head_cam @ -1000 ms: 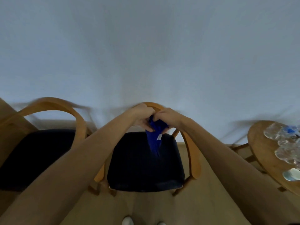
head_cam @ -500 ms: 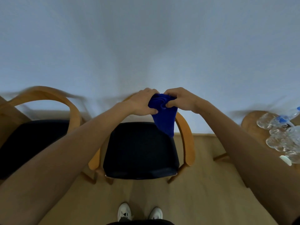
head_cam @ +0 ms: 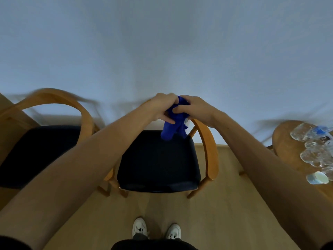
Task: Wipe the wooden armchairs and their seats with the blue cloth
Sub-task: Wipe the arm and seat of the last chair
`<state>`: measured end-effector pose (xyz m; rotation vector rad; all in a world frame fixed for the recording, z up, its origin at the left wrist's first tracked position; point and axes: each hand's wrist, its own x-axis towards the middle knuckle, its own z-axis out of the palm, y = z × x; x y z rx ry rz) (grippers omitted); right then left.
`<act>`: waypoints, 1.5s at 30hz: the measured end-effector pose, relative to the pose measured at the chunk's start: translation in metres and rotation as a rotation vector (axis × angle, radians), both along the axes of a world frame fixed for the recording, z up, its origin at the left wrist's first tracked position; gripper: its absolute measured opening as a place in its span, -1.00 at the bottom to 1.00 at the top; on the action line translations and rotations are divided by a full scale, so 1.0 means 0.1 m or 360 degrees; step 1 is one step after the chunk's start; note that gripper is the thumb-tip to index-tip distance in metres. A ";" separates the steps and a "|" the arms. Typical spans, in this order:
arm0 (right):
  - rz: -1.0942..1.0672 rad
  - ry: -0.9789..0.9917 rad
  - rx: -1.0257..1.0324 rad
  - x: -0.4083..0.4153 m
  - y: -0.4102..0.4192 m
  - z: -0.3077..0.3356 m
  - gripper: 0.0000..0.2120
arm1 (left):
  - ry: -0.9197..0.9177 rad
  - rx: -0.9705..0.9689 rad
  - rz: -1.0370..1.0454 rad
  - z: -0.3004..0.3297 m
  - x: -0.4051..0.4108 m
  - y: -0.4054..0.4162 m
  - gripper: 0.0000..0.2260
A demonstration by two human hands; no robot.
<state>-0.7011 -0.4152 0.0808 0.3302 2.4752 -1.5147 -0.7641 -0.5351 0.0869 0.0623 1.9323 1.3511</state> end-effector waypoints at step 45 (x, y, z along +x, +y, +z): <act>0.0942 0.0178 0.0889 -0.63 -0.93 -1.31 -0.70 | 0.0833 -0.0632 -0.1114 -1.17 -0.79 -1.72 -0.70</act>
